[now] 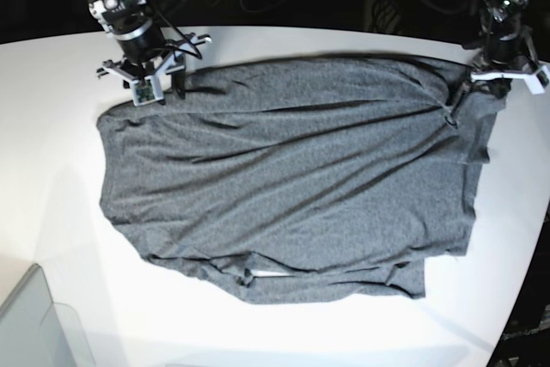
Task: Layout the t-shirt on the table in an organized manner, then fold the t-shirt properly
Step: 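Lower the left gripper onto the shirt edge and grasp it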
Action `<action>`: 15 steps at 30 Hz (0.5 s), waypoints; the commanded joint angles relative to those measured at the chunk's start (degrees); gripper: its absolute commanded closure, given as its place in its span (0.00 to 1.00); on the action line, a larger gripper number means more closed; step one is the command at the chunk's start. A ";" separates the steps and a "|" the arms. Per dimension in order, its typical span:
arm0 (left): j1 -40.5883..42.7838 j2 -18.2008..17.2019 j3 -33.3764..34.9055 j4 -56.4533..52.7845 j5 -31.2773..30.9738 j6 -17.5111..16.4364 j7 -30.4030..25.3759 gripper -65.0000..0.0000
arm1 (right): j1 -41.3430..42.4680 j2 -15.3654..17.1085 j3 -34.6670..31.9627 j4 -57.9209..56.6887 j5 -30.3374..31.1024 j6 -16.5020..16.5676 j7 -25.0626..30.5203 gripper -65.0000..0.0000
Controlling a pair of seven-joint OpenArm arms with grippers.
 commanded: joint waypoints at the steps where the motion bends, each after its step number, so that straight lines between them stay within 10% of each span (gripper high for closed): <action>1: -0.12 -0.46 0.02 -0.65 -0.42 -0.16 -0.65 1.00 | 0.01 0.21 0.13 0.88 0.11 -0.18 1.40 0.68; 15: -0.91 -5.03 0.02 -4.78 -0.42 -0.16 -0.65 0.99 | -0.35 0.30 0.13 0.79 0.11 -0.18 1.40 0.68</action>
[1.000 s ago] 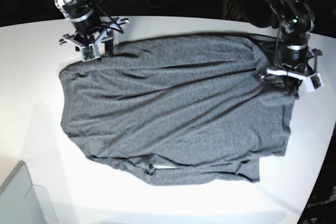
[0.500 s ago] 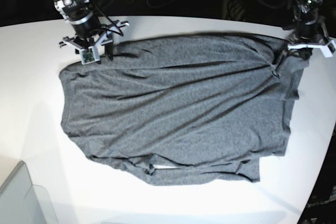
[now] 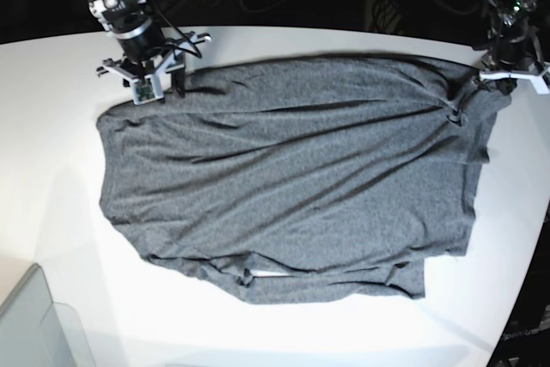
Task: Layout the t-shirt on the table in an organized manner, then fold the t-shirt properly
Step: 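Lower the left gripper onto the shirt edge and grasp it, then release the shirt with the right gripper and move it along the edge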
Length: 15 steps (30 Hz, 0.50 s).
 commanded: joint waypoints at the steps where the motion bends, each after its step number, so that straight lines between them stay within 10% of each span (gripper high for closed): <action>1: -0.06 -0.77 -0.06 0.79 -0.46 -0.18 -0.69 0.99 | -0.17 0.30 0.13 0.85 0.11 -0.18 1.42 0.68; 9: -1.11 -1.38 0.02 -1.85 -0.37 -0.18 -0.43 0.99 | -0.35 0.21 0.13 0.85 0.11 -0.18 1.42 0.68; 15: -0.59 -1.38 0.02 -1.49 -0.37 -0.09 -0.34 0.66 | -0.43 0.21 0.13 0.85 0.11 -0.18 1.42 0.68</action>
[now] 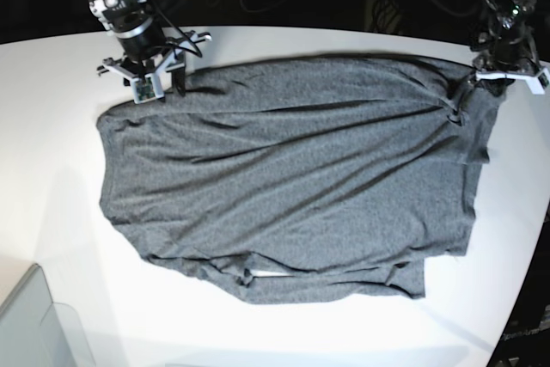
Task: Layout the t-shirt on the table in an organized manner, then fold the t-shirt properly
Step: 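Release the shirt with the right gripper and move it along the edge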
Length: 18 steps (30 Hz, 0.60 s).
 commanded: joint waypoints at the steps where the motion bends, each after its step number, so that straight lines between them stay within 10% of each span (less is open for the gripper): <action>1: 0.22 -0.68 -0.17 1.35 -0.40 -0.09 -1.28 0.63 | -0.24 0.23 0.13 0.88 0.11 -0.18 1.42 0.68; 18: 1.28 -0.77 -2.99 3.63 -0.40 -0.18 -1.28 0.31 | -0.15 0.32 0.22 1.32 0.02 -0.26 1.86 0.38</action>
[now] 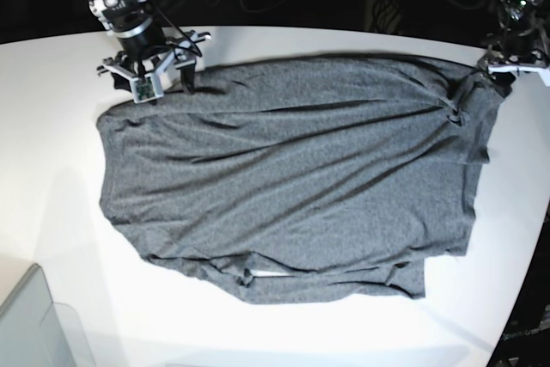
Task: Layout the t-shirt on the table in an organized manner, then fold the t-shirt properly
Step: 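Release the shirt with the right gripper and move it along the edge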
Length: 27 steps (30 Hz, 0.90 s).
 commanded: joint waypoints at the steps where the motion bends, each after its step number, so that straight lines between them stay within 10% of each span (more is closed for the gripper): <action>1: -0.65 -0.62 0.03 0.13 -0.33 -0.18 -1.01 0.29 | 0.05 0.39 0.19 1.07 0.02 -0.26 1.64 0.38; 17: -3.11 -3.61 5.66 -9.89 -0.07 -0.18 -1.28 0.29 | -0.13 1.53 0.11 1.07 -0.07 -0.26 1.64 0.39; 27: -3.20 -3.61 6.36 -10.24 -0.07 -0.27 -1.37 0.80 | -1.80 3.46 -3.76 1.34 -0.07 -0.26 2.17 0.47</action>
